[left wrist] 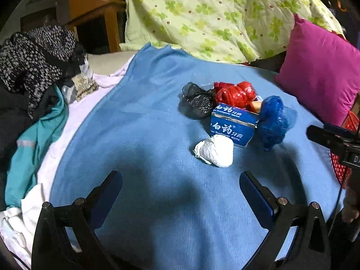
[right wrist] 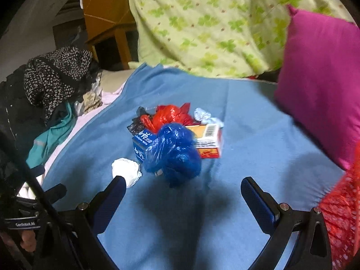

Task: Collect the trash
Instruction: 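Grasp the blue plastic bag with the right tool while the left tool grasps the white tissue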

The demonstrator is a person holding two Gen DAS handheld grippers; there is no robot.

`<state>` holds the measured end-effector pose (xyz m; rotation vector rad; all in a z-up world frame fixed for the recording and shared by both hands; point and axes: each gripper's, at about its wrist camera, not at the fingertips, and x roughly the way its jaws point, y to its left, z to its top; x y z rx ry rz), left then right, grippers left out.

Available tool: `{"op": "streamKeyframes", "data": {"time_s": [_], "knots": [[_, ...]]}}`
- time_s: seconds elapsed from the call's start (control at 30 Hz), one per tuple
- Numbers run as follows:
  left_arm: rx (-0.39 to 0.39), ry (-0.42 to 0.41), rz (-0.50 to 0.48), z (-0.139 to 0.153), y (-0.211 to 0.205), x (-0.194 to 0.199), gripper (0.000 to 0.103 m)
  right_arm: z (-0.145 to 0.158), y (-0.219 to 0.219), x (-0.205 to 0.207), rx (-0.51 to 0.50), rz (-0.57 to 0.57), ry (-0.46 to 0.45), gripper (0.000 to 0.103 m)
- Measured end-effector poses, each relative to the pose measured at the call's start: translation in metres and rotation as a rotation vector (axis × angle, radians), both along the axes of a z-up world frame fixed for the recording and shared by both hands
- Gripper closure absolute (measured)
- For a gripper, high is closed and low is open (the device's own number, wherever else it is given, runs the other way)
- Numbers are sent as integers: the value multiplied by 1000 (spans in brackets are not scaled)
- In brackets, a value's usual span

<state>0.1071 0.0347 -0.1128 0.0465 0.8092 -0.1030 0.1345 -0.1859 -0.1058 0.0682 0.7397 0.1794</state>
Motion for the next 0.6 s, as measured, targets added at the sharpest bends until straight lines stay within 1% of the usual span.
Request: {"op": "streamKeyframes", "data": {"time_s": [0.17, 0.27, 0.33, 0.37, 0.4, 0.43, 0.5, 0.53, 0.6], "knots": [[-25, 33, -19, -11, -8, 24, 0, -15, 1, 44, 43, 23, 43, 0], [-39, 50, -47, -18, -17, 39, 0, -25, 0, 63, 96, 41, 86, 7], [-54, 66, -67, -25, -23, 50, 0, -35, -1, 75, 109, 39, 122, 20], [-57, 75, -72, -28, -26, 54, 0, -41, -2, 81, 122, 35, 142, 25], [-62, 84, -79, -32, -30, 60, 2, -46, -3, 86, 142, 33, 162, 35], [-69, 95, -90, -35, -33, 64, 5, -50, -5, 89, 160, 34, 180, 41], [-74, 122, -113, -42, -40, 71, 22, -57, -9, 92, 186, 29, 197, 44], [-74, 132, -120, -44, -43, 74, 26, -57, -11, 91, 202, 31, 192, 45], [-82, 152, -132, -50, -47, 78, 41, -56, -15, 89, 232, 39, 184, 47]]}}
